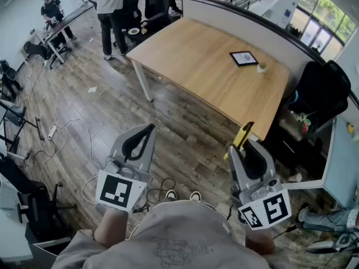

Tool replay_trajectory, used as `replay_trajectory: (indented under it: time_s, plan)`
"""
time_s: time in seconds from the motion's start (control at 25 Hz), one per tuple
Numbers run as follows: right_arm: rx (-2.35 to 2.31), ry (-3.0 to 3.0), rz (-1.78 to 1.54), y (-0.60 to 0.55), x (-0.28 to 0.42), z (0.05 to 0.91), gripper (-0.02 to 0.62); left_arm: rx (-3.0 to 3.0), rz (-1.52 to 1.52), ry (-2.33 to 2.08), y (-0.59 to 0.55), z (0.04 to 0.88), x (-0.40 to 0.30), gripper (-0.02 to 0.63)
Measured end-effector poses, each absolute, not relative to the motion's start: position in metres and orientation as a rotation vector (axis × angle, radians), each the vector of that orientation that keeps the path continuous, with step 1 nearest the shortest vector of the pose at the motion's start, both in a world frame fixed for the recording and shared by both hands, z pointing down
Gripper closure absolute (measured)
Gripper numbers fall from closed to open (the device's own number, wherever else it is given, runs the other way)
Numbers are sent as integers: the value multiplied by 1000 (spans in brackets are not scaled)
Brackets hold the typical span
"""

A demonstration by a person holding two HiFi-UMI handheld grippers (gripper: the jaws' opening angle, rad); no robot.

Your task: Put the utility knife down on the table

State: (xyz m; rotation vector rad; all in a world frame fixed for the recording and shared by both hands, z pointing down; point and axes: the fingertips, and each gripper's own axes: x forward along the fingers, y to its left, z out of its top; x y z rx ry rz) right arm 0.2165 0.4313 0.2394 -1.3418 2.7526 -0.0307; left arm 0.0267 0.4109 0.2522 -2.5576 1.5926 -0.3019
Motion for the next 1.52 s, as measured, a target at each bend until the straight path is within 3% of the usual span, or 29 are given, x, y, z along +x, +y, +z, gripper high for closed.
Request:
replay_trajectory:
  time_s: [0.68, 1.52]
  plan:
    - [-1304, 2792, -37, 435, 264, 260, 472, -2546, -315, 1622, 421, 270, 80, 604]
    - [-1193, 2855, -57, 360, 227, 280, 472, -2491, -334, 1724, 365, 289, 46, 604]
